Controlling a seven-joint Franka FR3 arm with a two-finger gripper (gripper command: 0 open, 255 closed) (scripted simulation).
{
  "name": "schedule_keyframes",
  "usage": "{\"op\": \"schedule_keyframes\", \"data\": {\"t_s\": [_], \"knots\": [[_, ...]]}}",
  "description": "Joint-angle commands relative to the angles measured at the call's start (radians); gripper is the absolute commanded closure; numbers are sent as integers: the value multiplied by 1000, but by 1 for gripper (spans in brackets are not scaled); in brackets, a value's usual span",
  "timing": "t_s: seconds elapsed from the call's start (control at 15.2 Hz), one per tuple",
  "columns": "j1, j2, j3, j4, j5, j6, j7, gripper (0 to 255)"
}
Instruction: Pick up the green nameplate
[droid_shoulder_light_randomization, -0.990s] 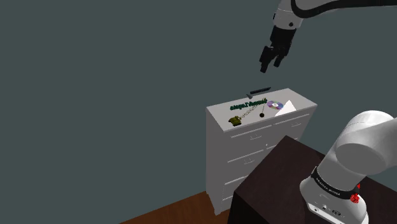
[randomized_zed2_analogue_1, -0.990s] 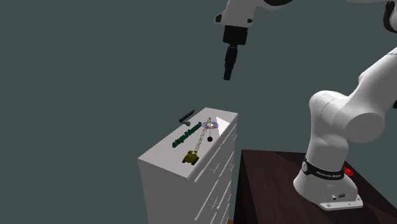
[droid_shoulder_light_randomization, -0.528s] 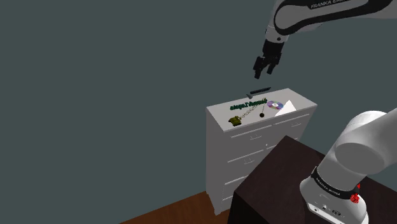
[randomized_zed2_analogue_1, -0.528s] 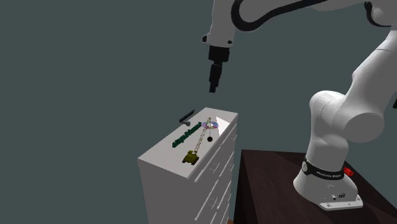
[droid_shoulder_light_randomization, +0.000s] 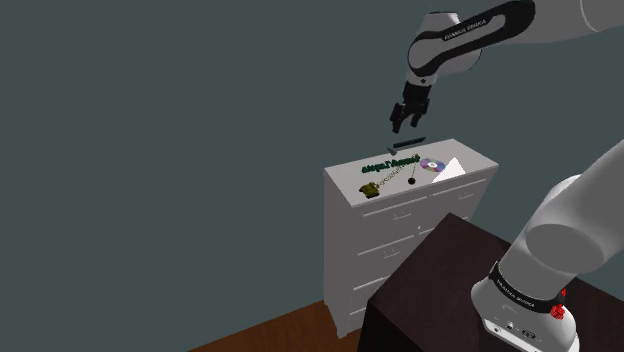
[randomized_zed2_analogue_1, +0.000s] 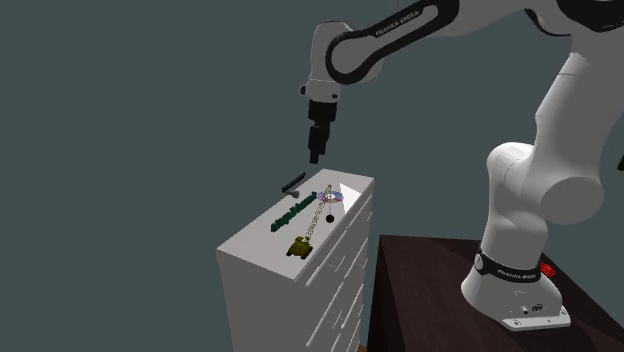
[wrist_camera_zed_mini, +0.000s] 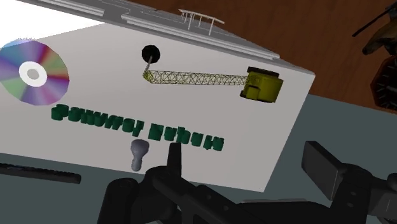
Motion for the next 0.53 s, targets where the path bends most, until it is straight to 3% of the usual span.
{"op": "schedule_keyframes", "data": {"t_s": [0.0, 0.46], "knots": [[-3, 75, -26, 29, 29, 37, -39, 0], [-33, 351, -75, 172, 176, 119, -185, 0]]}}
